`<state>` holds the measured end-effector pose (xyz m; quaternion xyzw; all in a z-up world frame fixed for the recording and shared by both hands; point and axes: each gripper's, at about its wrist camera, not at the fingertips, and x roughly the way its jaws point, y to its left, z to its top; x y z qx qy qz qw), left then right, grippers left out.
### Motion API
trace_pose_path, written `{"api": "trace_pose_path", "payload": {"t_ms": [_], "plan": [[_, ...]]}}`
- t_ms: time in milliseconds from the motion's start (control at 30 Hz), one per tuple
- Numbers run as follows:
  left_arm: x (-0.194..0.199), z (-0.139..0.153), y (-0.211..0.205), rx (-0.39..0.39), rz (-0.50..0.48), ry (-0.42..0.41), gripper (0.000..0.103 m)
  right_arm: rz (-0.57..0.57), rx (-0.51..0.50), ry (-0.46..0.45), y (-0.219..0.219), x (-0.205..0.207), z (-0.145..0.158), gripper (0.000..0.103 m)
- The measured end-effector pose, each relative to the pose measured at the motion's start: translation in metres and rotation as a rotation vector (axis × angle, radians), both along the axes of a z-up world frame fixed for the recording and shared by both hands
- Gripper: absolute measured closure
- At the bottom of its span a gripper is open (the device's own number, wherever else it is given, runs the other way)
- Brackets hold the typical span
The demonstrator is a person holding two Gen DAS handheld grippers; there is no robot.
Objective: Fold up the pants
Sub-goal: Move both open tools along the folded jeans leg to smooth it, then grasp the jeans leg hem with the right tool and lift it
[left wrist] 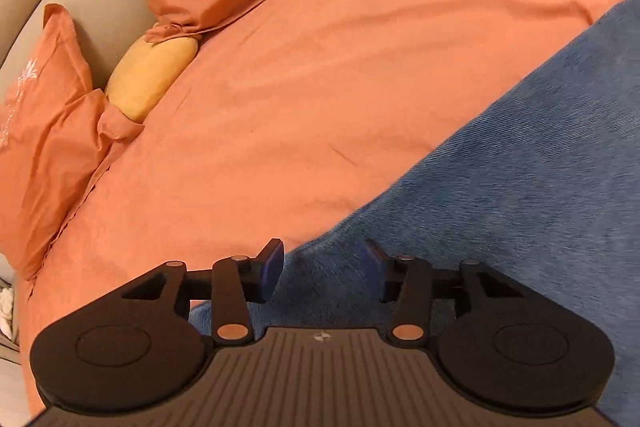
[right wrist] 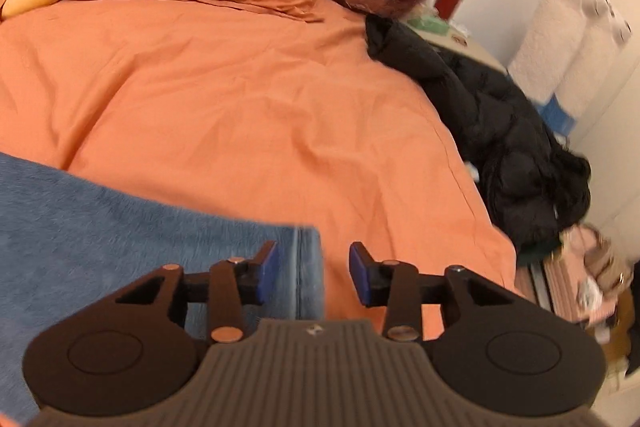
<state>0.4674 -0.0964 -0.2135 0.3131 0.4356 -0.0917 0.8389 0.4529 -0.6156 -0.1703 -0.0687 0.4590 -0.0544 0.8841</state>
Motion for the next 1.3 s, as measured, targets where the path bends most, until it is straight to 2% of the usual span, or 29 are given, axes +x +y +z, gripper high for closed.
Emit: {"api": "trace_pose_path", "payload": {"t_ms": [200,267,333,433,500,567,700,833,933,1000,1200,1300], "plan": [[-0.035,0.014,-0.019,-0.082,-0.058,0.030,0.049,-0.144,0.201,-0.025,-0.021,-0.059,0.022,0.067],[-0.050,0.014,-0.032,-0.109,-0.096,0.052,0.050,-0.198,0.263,0.000,-0.026,-0.081,0.021,0.067],[-0.065,0.012,-0.049,-0.124,-0.148,0.081,0.056,-0.226,0.337,0.012,-0.030,-0.103,0.018,0.067],[-0.089,0.007,-0.079,-0.128,-0.230,0.101,0.057,-0.265,0.449,0.015,-0.033,-0.126,0.009,0.066],[-0.097,0.001,-0.098,-0.128,-0.268,0.111,0.058,-0.289,0.513,0.007,-0.033,-0.135,0.002,0.054],[-0.098,-0.007,-0.115,-0.127,-0.288,0.130,0.062,-0.294,0.545,0.000,-0.032,-0.136,-0.005,0.049],[-0.083,-0.025,-0.138,-0.129,-0.259,0.128,0.064,-0.344,0.579,0.004,-0.035,-0.130,-0.022,0.046],[-0.061,-0.030,-0.149,-0.193,-0.230,0.132,0.064,-0.408,0.651,0.024,-0.048,-0.122,-0.044,0.046],[-0.046,-0.036,-0.170,-0.188,-0.231,0.127,0.064,-0.419,0.687,0.022,-0.053,-0.115,-0.056,0.049],[-0.035,-0.041,-0.184,-0.175,-0.231,0.117,0.064,-0.426,0.695,0.008,-0.055,-0.110,-0.061,0.054],[0.004,-0.051,-0.214,-0.176,-0.184,0.100,0.066,-0.450,0.730,-0.012,-0.061,-0.101,-0.075,0.057],[0.014,-0.055,-0.222,-0.167,-0.177,0.085,0.066,-0.438,0.707,-0.012,-0.059,-0.100,-0.074,0.062]]}}
